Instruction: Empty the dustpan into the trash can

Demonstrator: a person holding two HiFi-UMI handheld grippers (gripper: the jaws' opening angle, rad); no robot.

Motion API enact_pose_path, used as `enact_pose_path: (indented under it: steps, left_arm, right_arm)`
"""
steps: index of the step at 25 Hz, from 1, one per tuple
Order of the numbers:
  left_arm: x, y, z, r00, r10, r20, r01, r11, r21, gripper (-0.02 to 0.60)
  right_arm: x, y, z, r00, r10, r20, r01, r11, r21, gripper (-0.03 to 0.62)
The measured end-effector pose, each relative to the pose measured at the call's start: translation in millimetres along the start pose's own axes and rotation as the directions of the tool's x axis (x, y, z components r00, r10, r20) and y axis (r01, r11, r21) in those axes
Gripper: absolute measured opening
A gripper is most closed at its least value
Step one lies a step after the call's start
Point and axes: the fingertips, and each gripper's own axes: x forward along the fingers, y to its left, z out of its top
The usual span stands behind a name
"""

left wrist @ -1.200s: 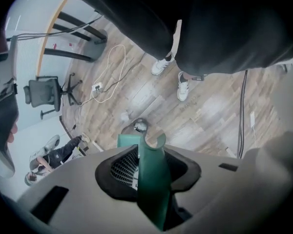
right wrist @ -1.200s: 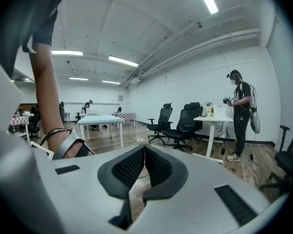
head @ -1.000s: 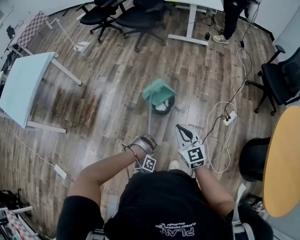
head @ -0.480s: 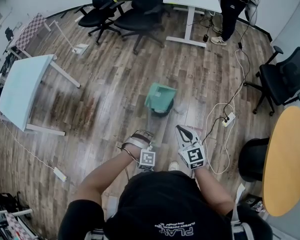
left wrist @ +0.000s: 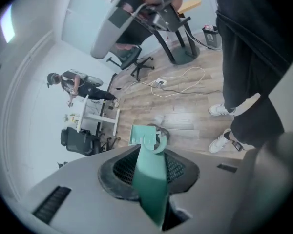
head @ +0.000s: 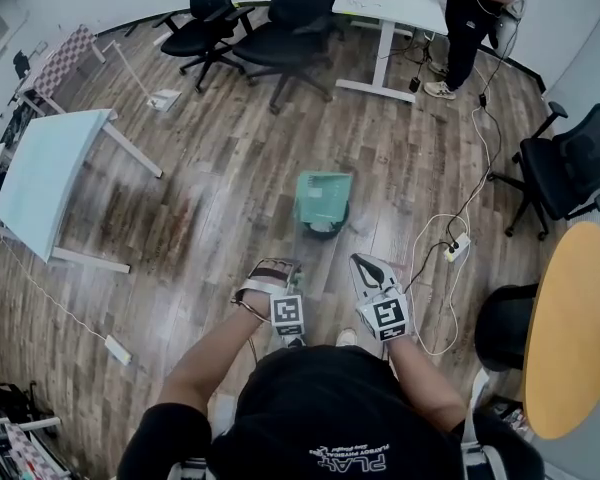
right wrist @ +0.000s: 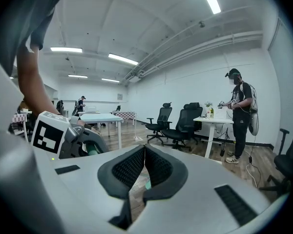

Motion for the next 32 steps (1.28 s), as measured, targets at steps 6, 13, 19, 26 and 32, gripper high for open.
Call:
enact_pose_path:
  steps: [6,13,19,26,32]
  left_arm:
    - [-3,17,-9,0.999,0.036,0.03,-0.03,0.982,-0.184,0.101]
    - [-7,43,-29,0.995,0.091,0.038,-0.07,0.921,-0.384,0.1]
    - [-7,52,-42,0.991,0.127,0.035,-0.093,0.864,-0.495,0.1]
    - [-7,70,-77,0.985,0.17,0.007,-0.12,0.723,-0.68,0.1]
    - [-9,83,-114,0.98,0.198,-0.026,-0.141,0.595,-0.791,0.101]
  right_arm:
    - [8,2,-2,1.0,0.004,-0.012,-0.005,1.0,-0.005,0.025]
    - [22,5,1,1.0,0.015,-0.013,-0.015,1.0,-0.009,0.025]
    - [35,11,1,0.999,0.027,-0.017,-0.027,1.0,-0.015,0.025]
    - [50,21,2,0.999,0.043,-0.022,-0.044,0.999,-0.019,0.024]
    - [59,31,6,0.998,0.046,-0.037,-0.048,0.998,-0.04,0.023]
